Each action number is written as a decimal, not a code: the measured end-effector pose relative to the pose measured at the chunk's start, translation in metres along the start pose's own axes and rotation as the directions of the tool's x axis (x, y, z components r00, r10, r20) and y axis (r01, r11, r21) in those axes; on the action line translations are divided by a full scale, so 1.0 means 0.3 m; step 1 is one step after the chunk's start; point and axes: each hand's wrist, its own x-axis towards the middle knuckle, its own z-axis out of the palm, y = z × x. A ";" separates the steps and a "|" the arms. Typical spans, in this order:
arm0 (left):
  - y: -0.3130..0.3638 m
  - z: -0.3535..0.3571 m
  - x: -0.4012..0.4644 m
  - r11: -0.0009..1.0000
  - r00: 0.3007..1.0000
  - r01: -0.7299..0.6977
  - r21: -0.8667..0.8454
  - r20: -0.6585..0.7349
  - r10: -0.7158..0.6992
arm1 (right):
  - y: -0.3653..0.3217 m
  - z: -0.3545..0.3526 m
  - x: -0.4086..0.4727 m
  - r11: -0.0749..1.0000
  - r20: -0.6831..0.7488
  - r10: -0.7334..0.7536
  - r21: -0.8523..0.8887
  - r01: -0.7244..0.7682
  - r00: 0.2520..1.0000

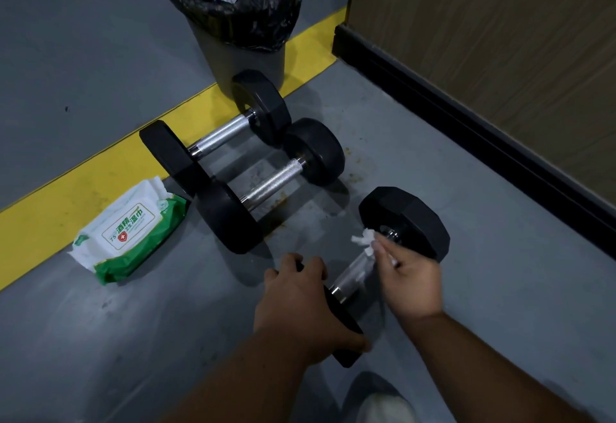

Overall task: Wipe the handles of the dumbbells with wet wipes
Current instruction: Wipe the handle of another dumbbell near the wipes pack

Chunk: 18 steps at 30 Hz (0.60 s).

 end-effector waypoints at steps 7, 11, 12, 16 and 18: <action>-0.002 0.002 0.003 1.000 0.999 -0.018 -0.003 -0.029 0.018 | -0.050 0.020 -0.037 0.950 0.247 -0.297 -0.025 0.313 0.922; -0.001 0.004 0.003 1.000 1.000 0.006 0.007 -0.007 -0.006 | -0.014 0.018 -0.007 0.984 0.075 0.149 0.084 -0.156 0.986; -0.001 0.004 0.002 1.000 1.000 0.003 0.003 -0.012 -0.003 | -0.030 0.028 -0.029 0.988 0.120 0.124 0.074 -0.134 0.985; -0.002 0.005 0.005 1.000 0.999 -0.017 0.011 -0.031 0.018 | -0.046 0.031 -0.106 0.963 0.329 -0.263 0.035 0.267 0.907; -0.004 0.006 0.003 1.000 1.000 -0.011 0.019 -0.021 0.011 | -0.031 0.011 -0.043 0.993 0.312 -0.119 0.030 0.116 0.942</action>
